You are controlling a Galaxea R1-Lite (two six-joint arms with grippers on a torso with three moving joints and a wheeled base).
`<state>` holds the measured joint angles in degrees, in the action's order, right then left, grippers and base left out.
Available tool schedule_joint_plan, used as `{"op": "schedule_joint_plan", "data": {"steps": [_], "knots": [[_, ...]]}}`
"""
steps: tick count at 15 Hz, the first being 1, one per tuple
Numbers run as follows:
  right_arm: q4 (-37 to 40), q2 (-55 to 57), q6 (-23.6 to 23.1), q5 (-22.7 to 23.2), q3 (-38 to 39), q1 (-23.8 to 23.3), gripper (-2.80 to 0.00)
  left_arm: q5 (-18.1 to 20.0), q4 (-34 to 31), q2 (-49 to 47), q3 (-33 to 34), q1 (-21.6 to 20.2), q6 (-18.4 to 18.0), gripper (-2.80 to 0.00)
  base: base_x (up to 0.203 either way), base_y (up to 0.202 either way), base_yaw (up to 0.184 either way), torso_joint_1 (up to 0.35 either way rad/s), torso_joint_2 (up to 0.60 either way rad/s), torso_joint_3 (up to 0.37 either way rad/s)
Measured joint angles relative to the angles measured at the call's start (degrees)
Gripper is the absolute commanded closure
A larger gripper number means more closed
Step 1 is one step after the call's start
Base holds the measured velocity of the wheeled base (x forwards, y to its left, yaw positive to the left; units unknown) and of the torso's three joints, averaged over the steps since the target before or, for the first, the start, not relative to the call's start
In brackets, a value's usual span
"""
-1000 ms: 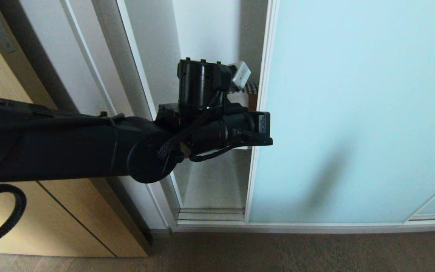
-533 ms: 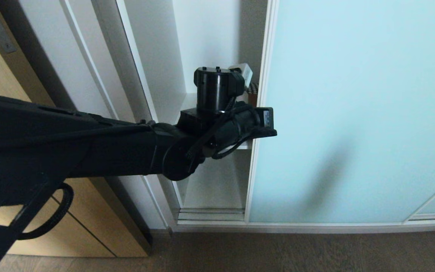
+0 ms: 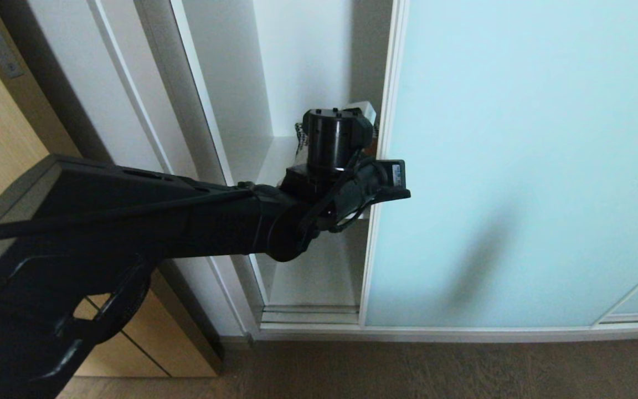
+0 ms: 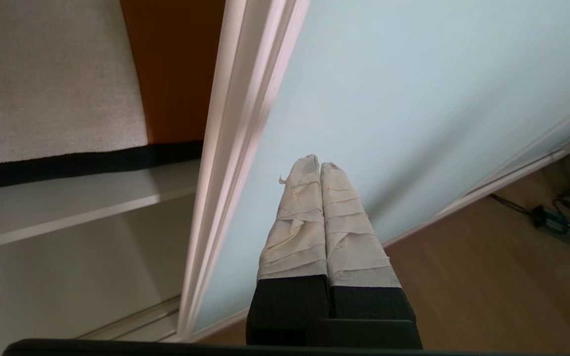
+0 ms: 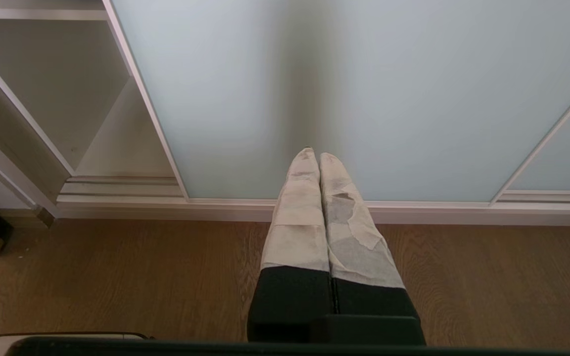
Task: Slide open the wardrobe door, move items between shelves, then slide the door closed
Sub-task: Close the door
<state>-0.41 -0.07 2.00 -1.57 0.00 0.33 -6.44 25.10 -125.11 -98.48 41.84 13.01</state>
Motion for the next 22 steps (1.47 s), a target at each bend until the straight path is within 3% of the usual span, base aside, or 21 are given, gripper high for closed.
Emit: {"op": "schedule_joint_plan", "data": {"steps": [12,15,18,22], "knots": [[0.0,0.0,0.0,0.0,0.0,0.0,0.0,-1.1,-1.9,-0.2,-0.5,-3.1,0.3,0.0,0.0,0.0,0.0,0.0,0.0,0.0],[0.0,0.0,0.0,0.0,0.0,0.0,0.0,1.3,-2.6,3.2,1.5,-2.0,0.5,0.0,0.0,0.0,0.0,0.0,0.0,0.0],[0.0,0.0,0.0,0.0,0.0,0.0,0.0,6.8,-2.8,5.9,3.9,-1.0,0.7,0.0,0.0,0.0,0.0,0.0,0.0,0.0],[0.0,0.0,0.0,0.0,0.0,0.0,0.0,7.8,-2.2,3.0,1.0,-0.7,1.1,0.0,0.0,0.0,0.0,0.0,0.0,0.0]]}}
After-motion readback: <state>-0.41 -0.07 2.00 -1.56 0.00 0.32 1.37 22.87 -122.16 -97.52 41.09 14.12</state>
